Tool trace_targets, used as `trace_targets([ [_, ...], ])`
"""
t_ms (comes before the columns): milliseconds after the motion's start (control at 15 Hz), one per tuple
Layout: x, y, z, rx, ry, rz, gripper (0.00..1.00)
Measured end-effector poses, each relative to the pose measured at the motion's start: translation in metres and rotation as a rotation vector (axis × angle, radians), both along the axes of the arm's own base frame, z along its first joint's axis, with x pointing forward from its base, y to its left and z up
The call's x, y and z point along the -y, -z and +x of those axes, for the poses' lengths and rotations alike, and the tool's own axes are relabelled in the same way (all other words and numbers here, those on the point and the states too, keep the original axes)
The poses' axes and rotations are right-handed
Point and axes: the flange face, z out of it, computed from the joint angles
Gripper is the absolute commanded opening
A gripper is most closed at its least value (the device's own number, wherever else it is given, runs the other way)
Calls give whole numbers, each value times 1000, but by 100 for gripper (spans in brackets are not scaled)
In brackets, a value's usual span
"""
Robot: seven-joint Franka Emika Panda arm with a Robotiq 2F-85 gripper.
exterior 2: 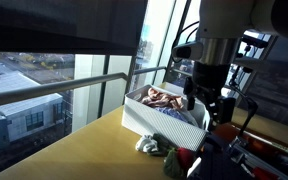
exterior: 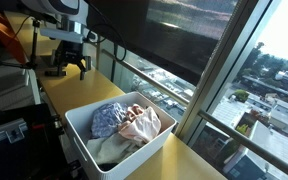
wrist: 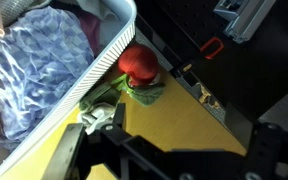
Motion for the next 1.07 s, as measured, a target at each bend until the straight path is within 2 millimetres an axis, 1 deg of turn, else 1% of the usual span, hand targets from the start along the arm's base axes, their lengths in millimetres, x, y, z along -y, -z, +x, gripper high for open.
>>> trace_targets([
  [200,5,31,11,-63,-144,-57,100],
  [400,12,57,27,-118,-287,-108,100],
  [533,13,75,34,-156,-381,-140,100],
  [800,14,118,41,-242,-561,-207,100],
  [1067,17,160,40,-314,-655,-248,100],
])
